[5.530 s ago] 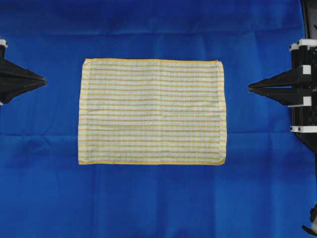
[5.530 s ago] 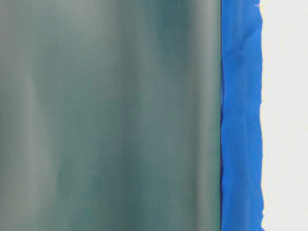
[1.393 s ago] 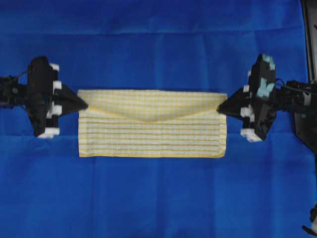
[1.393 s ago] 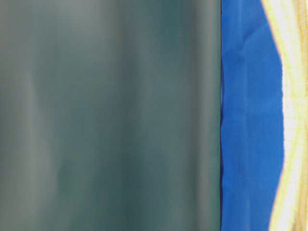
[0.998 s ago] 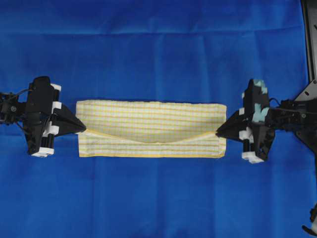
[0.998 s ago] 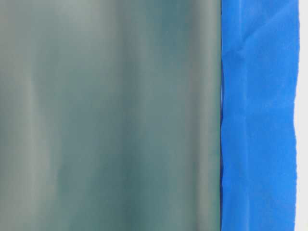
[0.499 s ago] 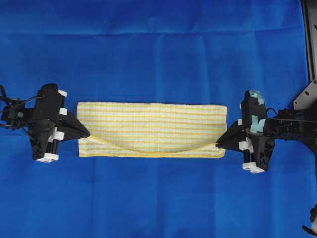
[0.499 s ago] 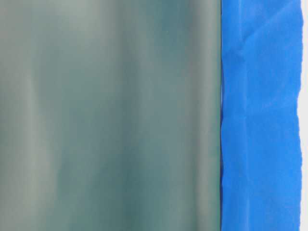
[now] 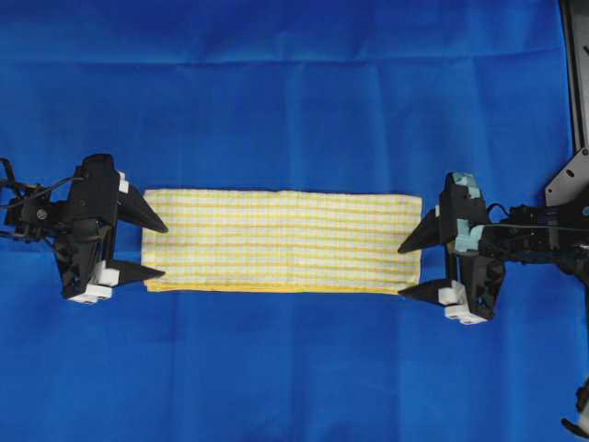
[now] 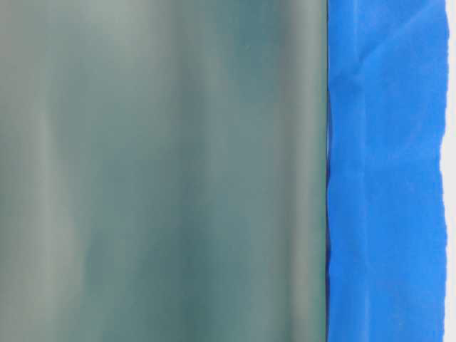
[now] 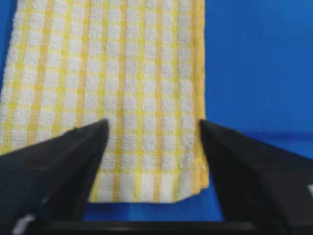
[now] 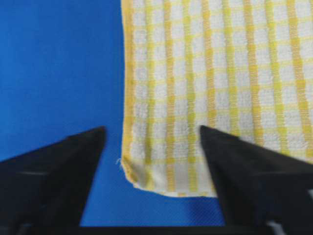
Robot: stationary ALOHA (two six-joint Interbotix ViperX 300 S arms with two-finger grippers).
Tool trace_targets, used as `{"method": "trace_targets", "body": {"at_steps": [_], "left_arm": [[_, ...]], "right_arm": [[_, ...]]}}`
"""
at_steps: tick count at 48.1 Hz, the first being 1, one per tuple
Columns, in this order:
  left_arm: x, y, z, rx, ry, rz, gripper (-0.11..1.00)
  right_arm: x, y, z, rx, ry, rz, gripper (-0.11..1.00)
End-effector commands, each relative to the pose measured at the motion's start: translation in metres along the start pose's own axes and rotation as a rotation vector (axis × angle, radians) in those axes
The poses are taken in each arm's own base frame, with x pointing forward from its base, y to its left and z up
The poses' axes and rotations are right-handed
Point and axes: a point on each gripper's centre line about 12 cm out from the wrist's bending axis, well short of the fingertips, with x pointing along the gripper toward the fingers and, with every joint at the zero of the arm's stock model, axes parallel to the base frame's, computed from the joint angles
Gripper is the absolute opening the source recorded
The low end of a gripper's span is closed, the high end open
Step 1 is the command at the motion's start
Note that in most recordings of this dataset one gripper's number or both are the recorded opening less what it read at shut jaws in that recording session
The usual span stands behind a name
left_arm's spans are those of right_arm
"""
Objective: Fold the yellow towel.
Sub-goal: 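Release the folded edge and raise both grippers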
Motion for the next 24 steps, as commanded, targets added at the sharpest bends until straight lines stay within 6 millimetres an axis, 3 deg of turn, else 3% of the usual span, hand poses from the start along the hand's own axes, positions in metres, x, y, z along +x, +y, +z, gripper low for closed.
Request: {"method": "trace_targets", "body": {"at_steps": [1,7,12,24], "left_arm": [[-0.008,-0.003,0.015,0.001,-0.036,-0.009,0.79],[-0.018,0.004,0.023,0.008,-0.065,0.011,0.72],[-0.023,0.017,0.027,0.011,-0.090,0.048,0.67],[-0.025,0.050,0.032,0.027,-0.098,0.152,0.67]], "right_arm": [[-0.006,0.002,0.009,0.005,-0.039,0.018,0.81],[-0.015,-0.010,0.016,0.028,-0.082,-0.004,0.72],[-0.020,-0.025,0.022,0.050,-0.115,-0.040,0.74],[-0.024,-0.059,0.034,0.086,-0.135,-0.147,0.74]]}}
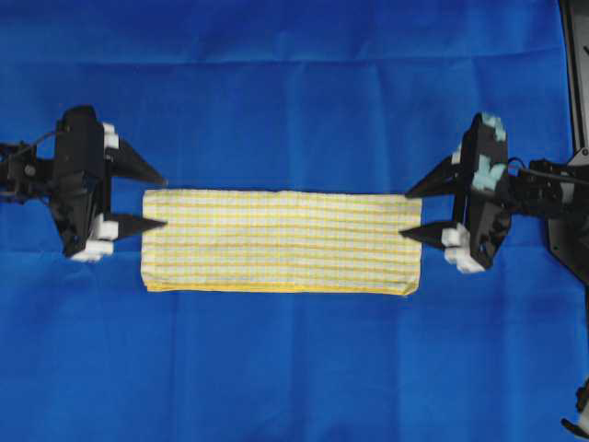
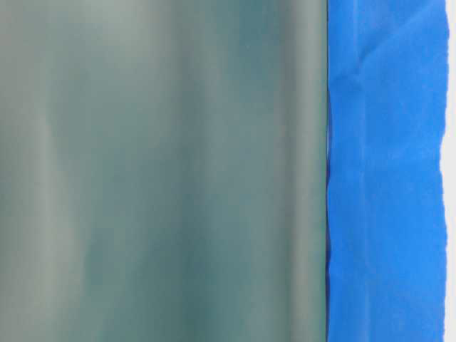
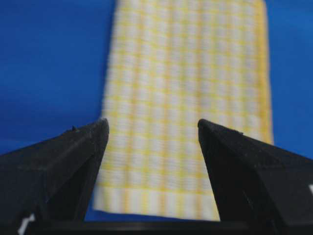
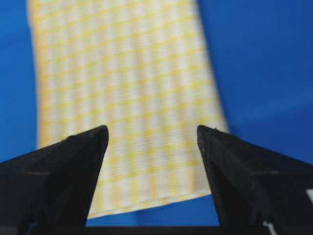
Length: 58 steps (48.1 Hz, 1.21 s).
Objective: Fold the yellow towel.
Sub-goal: 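Release the folded edge and raise both grippers, then grasp the folded strip's top corners with both grippers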
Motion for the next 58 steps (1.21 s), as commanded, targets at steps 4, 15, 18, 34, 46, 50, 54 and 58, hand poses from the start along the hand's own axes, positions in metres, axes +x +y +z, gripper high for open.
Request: {"method": "trace_targets", "body": {"at_steps": [4,15,18,34,46,50,54,58], "left_arm": [[0.002,0.011,0.006,0.013,-0.013,0.033,0.67],[0.017,0.029,-0.014,-0.012,0.014,0.085,0.67],[0.023,0.032,-0.018,-0.017,0.005,0.094,0.67],[0.046,0.041,-0.044,-0.046,0.099,0.117,0.66],[0.048,0.033,-0.050,-0.027,0.147,0.096,0.57],[0.048,0.032,-0.054,-0.015,0.192,0.091,0.41],[0.049,0.031,-0.056,-0.012,0.232,0.089,0.20],[0.050,0.030,-0.057,-0.009,0.262,0.084,0.03]], "right_arm": [[0.001,-0.007,0.008,0.010,-0.018,-0.025,0.74],[0.014,-0.022,-0.001,0.025,0.033,-0.089,0.74],[0.018,-0.024,-0.004,0.026,0.046,-0.104,0.74],[0.031,-0.030,-0.013,0.044,0.092,-0.141,0.73],[0.032,-0.028,-0.014,0.045,0.112,-0.137,0.62],[0.032,-0.028,-0.014,0.041,0.119,-0.135,0.52],[0.032,-0.028,-0.015,0.030,0.127,-0.134,0.32],[0.032,-0.028,-0.015,0.027,0.132,-0.132,0.10]]}}
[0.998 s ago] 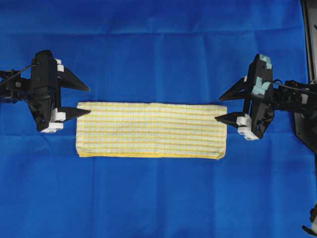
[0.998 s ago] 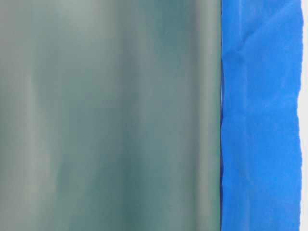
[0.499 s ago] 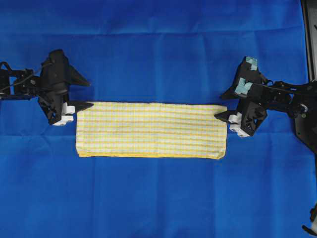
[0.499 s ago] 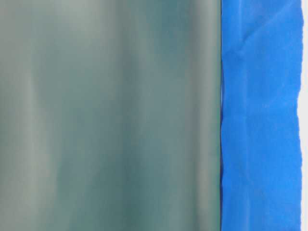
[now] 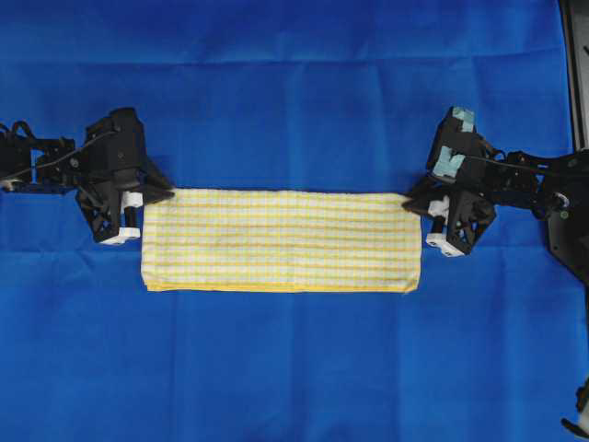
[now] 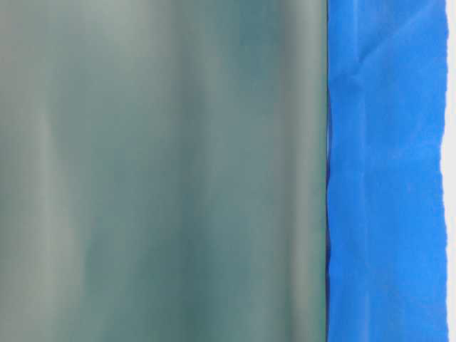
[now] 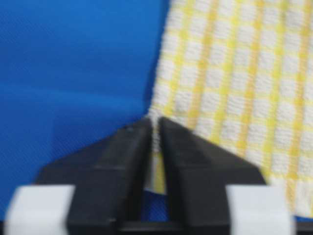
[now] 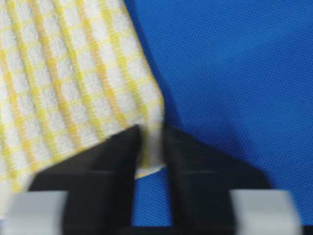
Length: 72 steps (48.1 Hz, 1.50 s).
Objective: Fold the yellow towel.
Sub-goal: 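Grasp the folded strip's top corners with both grippers, then lift the strip and swing it to a vertical orientation, right gripper leading upward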
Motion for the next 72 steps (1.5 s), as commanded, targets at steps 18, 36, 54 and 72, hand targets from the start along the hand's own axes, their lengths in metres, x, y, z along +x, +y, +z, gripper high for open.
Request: {"method": "trace_targets", "body": {"at_steps": [18,36,54,72], "left_arm": [[-0.008,0.000,0.008,0.043,0.060,-0.002,0.01],[-0.068,-0.003,0.058,0.080,-0.054,-0.014,0.01],[-0.131,-0.004,0.073,0.074,-0.190,-0.021,0.01],[-0.133,-0.005,0.071,0.060,-0.195,-0.025,0.01]], "right_arm": [[-0.008,0.006,0.012,-0.004,-0.048,0.029,0.03],[-0.046,0.012,0.038,0.007,-0.182,0.111,0.03],[-0.088,0.022,0.065,-0.033,-0.271,0.191,0.03],[-0.089,0.018,0.075,-0.024,-0.297,0.172,0.03]]}}
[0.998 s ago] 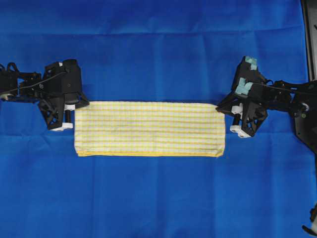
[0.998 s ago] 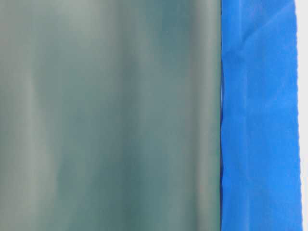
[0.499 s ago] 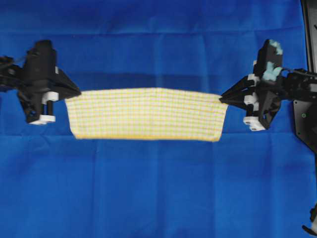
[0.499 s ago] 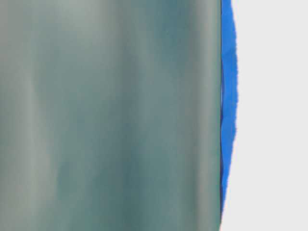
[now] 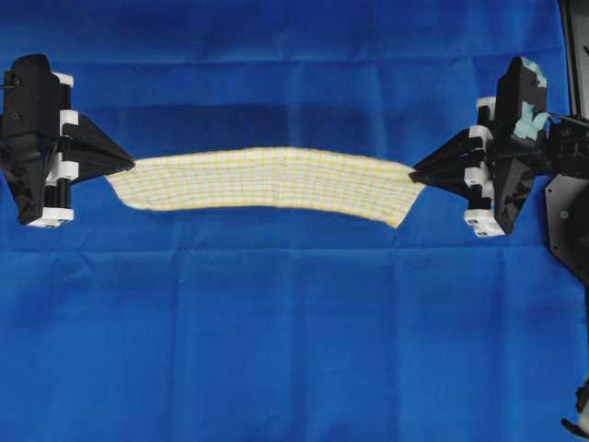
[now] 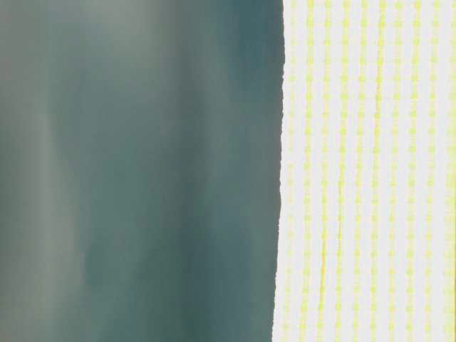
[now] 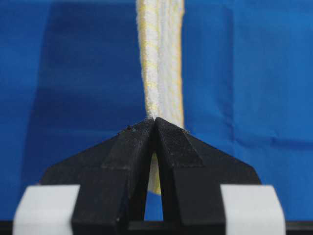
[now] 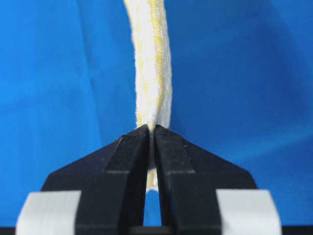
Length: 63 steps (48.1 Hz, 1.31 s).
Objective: Fold the yellow towel.
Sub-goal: 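Lift the strip and swing it to a vertical orientation, right gripper leading upward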
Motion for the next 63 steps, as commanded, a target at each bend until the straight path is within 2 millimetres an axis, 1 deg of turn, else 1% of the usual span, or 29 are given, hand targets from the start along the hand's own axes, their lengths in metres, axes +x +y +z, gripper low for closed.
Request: {"method": "trace_targets", "body": {"at_steps": [1,5,17,23,36,40,46,51,54,63], "left_arm": [[-0.002,-0.001,0.006,-0.013,-0.022,-0.003,0.01],[-0.002,-0.006,0.008,-0.020,-0.034,-0.021,0.01],[0.000,-0.032,0.014,-0.025,-0.085,-0.104,0.01],[0.002,-0.046,0.019,-0.016,-0.119,-0.151,0.01],[0.019,-0.076,0.035,0.024,-0.175,-0.229,0.01],[0.029,-0.085,0.043,0.039,-0.182,-0.245,0.01],[0.048,-0.098,0.060,0.057,-0.187,-0.257,0.01],[0.066,-0.109,0.078,0.070,-0.194,-0.263,0.01],[0.080,-0.116,0.093,0.080,-0.201,-0.266,0.01],[0.111,-0.135,0.124,0.128,-0.224,-0.274,0.01]], "right_arm": [[0.001,0.000,0.012,0.004,-0.032,-0.008,0.03],[0.002,-0.008,0.017,0.017,-0.056,-0.039,0.03],[0.011,-0.047,0.036,0.061,-0.094,-0.182,0.03],[0.016,-0.067,0.049,0.069,-0.113,-0.248,0.03],[0.031,-0.103,0.076,0.089,-0.151,-0.354,0.03],[0.036,-0.111,0.085,0.085,-0.158,-0.373,0.03],[0.045,-0.119,0.099,0.075,-0.172,-0.389,0.03],[0.054,-0.124,0.110,0.065,-0.178,-0.395,0.03],[0.058,-0.127,0.116,0.058,-0.179,-0.399,0.03],[0.067,-0.131,0.129,0.044,-0.178,-0.401,0.03]]}}
